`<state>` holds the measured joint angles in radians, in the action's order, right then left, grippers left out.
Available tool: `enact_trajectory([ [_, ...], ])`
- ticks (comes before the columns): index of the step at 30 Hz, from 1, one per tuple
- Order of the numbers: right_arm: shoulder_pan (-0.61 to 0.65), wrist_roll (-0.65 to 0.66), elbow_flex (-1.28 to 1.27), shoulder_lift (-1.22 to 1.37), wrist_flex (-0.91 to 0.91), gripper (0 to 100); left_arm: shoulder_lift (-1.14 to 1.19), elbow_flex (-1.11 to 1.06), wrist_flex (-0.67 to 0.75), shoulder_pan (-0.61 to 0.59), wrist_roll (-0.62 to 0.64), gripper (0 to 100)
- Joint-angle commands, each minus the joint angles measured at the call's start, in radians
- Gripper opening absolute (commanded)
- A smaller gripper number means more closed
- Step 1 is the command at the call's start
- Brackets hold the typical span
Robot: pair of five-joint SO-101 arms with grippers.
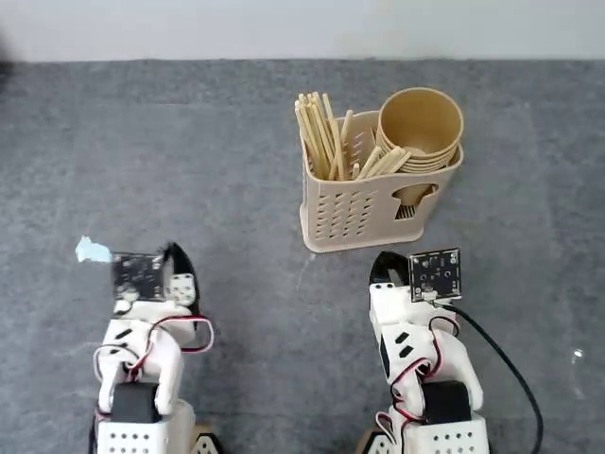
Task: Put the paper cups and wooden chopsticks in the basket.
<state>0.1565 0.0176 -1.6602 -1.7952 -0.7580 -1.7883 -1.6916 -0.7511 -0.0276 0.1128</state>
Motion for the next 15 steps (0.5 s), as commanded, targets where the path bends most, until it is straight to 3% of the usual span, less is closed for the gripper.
enact_trajectory([
  [1,-0.007,-0.012,-0.021,-0.019,-0.005,0.9,-0.012,0.007,-0.009,0.032,0.009,1],
  [8,-0.002,-0.012,-0.023,-0.018,-0.140,1.4,-0.008,0.007,-0.072,0.063,0.011,1],
  [15,-0.007,-0.011,-0.023,-0.018,-0.323,1.5,-0.011,0.007,-0.226,0.080,0.012,1],
])
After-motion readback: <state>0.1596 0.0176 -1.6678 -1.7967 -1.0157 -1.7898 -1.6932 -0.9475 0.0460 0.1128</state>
